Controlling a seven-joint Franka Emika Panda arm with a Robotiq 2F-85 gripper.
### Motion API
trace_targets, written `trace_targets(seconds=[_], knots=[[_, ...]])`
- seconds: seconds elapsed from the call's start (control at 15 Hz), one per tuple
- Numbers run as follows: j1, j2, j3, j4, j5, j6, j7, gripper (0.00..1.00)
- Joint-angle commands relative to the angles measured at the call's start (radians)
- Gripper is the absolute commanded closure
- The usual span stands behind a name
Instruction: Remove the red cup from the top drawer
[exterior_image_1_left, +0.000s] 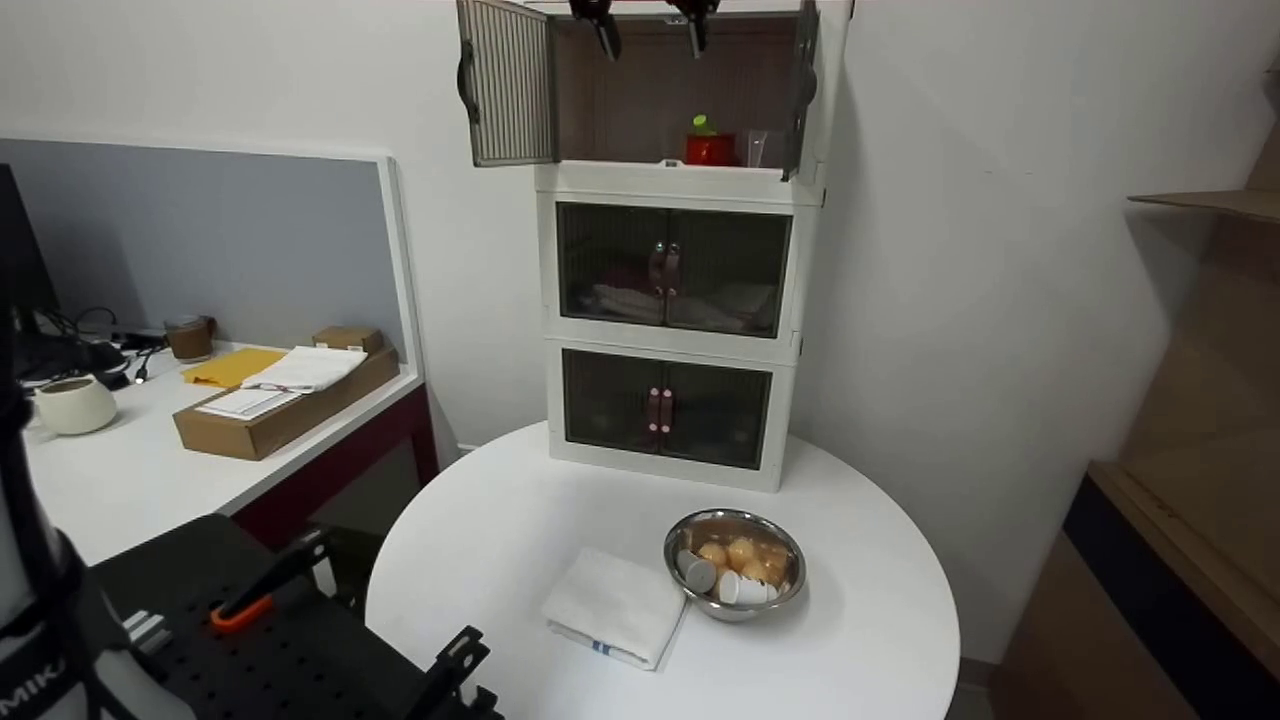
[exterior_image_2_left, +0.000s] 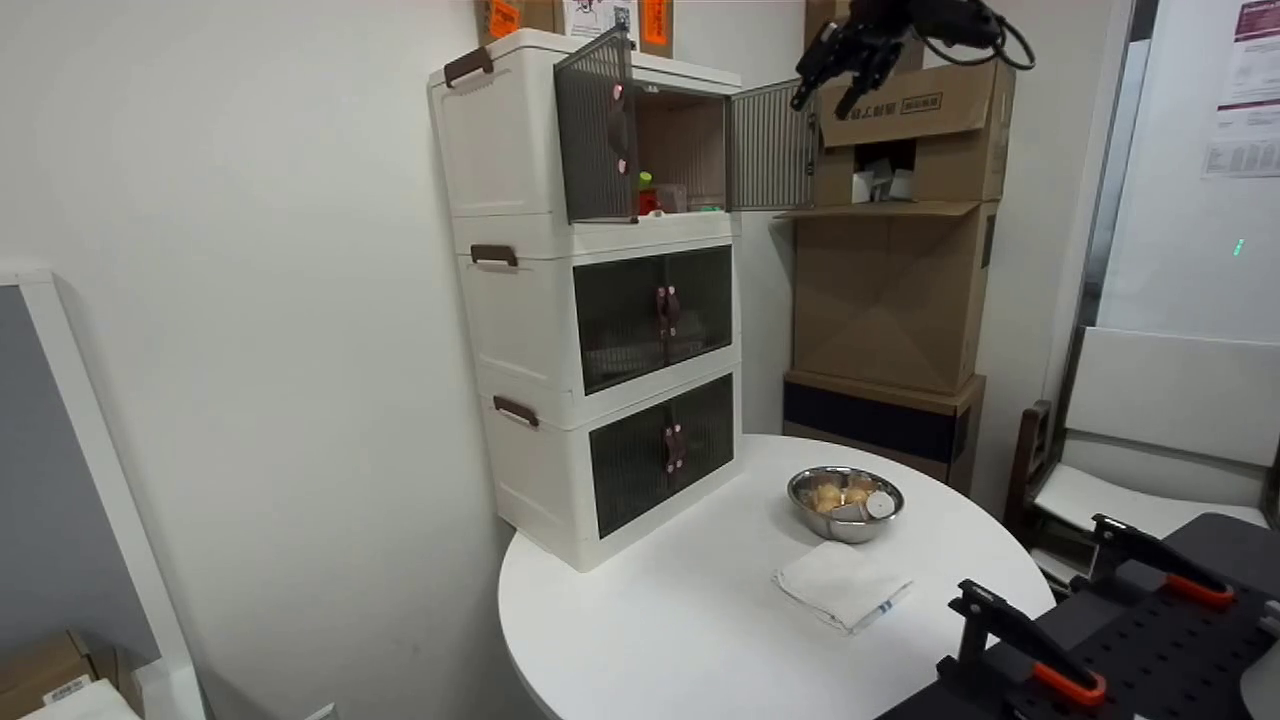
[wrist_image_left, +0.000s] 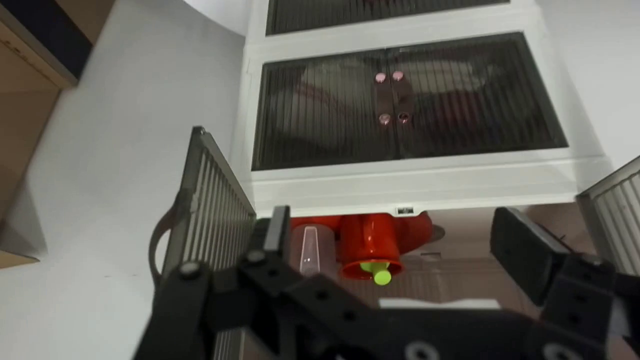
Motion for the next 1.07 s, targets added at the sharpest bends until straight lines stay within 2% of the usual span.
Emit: trace_targets(seconds=[0.0,0.27,0.53,0.6,0.67,0.8,1.0], knots=[[0.083,0.222,-0.019,0.159,0.133,0.136,-0.029,0.0],[0.157,0.386,-0.034,0.292,0.283,0.188,-0.064,0.0],[0.143,0.534,-0.022,0.459,0.482,0.142,-0.132,0.0],[0.13,0.573,-0.019,0.499,0.505,0.137,-0.136,0.0],[0.142,0.483,-0.01,0.385,0.444,0.169,-0.103,0.0],[0.132,0.541,-0.012,0.443,0.47,0.167,-0.107,0.0],[0.13,0.567,-0.013,0.47,0.474,0.167,-0.107,0.0]])
